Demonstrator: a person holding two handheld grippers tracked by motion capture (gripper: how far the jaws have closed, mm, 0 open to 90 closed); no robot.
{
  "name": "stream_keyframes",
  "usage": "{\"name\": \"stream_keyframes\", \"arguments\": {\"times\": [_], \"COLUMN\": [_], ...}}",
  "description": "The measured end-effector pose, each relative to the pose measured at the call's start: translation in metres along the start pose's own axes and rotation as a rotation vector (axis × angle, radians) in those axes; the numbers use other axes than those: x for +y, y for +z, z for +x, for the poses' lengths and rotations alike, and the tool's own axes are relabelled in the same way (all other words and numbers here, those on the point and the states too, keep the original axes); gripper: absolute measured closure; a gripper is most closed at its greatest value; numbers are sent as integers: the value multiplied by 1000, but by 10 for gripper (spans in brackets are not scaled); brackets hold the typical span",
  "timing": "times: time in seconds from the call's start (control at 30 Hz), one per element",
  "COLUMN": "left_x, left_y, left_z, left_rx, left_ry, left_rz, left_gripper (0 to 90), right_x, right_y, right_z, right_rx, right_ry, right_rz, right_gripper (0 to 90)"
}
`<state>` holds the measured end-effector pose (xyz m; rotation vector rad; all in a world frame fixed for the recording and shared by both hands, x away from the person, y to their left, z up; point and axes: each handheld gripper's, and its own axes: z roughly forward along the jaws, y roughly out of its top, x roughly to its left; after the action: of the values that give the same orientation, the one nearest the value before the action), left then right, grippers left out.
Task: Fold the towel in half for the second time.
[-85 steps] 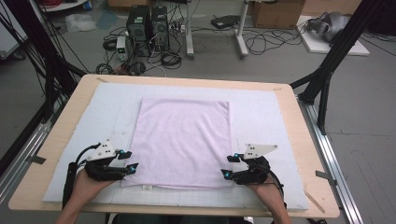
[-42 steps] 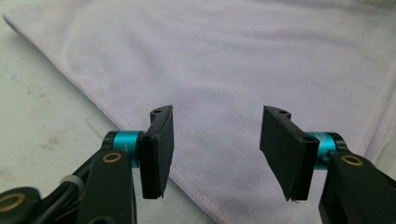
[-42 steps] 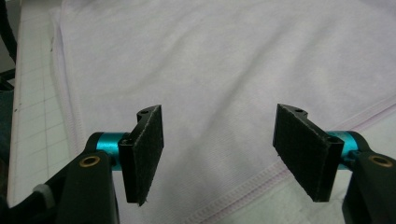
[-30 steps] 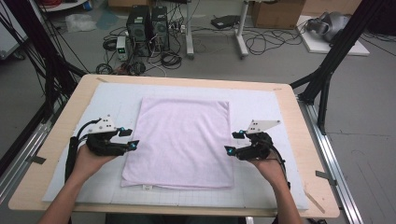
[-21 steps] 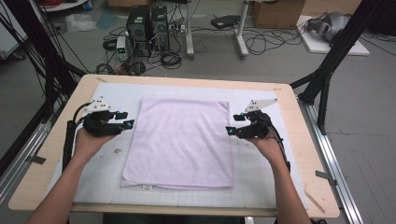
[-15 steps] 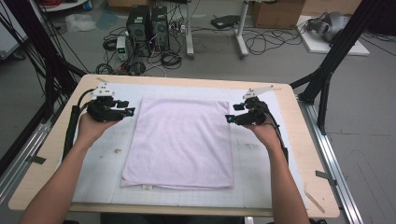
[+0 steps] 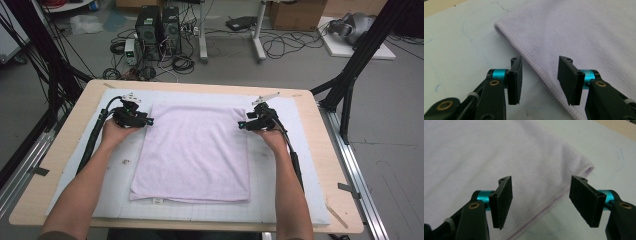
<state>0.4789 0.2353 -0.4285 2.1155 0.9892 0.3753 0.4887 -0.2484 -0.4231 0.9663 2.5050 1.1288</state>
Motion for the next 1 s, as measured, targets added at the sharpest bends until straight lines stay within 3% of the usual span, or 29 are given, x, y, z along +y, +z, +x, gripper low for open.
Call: {"name": "stream_keyframes", "arguments": {"times": [0.1, 0.17, 0.27, 0.33, 0.47, 0.5, 0.57, 0.73, 0.87, 1.0], "left_x": [-1, -3, -5, -4, -3, -3, -2, -2, 0, 8], "left_y": [7, 12, 14, 14, 14, 14, 14, 13, 7, -9], "left_z": [-3, -3, -2, -2, -5, -6, -7, -6, -6, -9], "left_rx": [12, 21, 15, 18, -8, -12, -14, -16, 3, 9], "left_ry": [-6, 7, -26, -30, -32, -34, -39, -61, -37, -6], "left_rz": [-6, 20, 15, 18, 25, 27, 31, 34, 26, -30], "left_gripper": [552, 552, 557, 587, 728, 773, 816, 841, 847, 849], "right_x": [-5, -10, -15, -16, -14, -13, -14, -13, -9, -3], "right_y": [5, 9, 16, 16, 15, 15, 16, 16, 11, -6], "right_z": [-3, -5, -5, -4, -1, 1, 4, 5, 7, 7], "right_rx": [-23, -33, -37, -42, -13, 6, 31, 39, 33, 33], "right_ry": [21, 39, 37, 40, 29, 27, 11, 38, 34, 32], "right_rz": [-5, 6, 30, 14, 25, 29, 22, 29, 27, -21], "right_gripper": [347, 344, 355, 396, 593, 693, 793, 829, 836, 840]}}
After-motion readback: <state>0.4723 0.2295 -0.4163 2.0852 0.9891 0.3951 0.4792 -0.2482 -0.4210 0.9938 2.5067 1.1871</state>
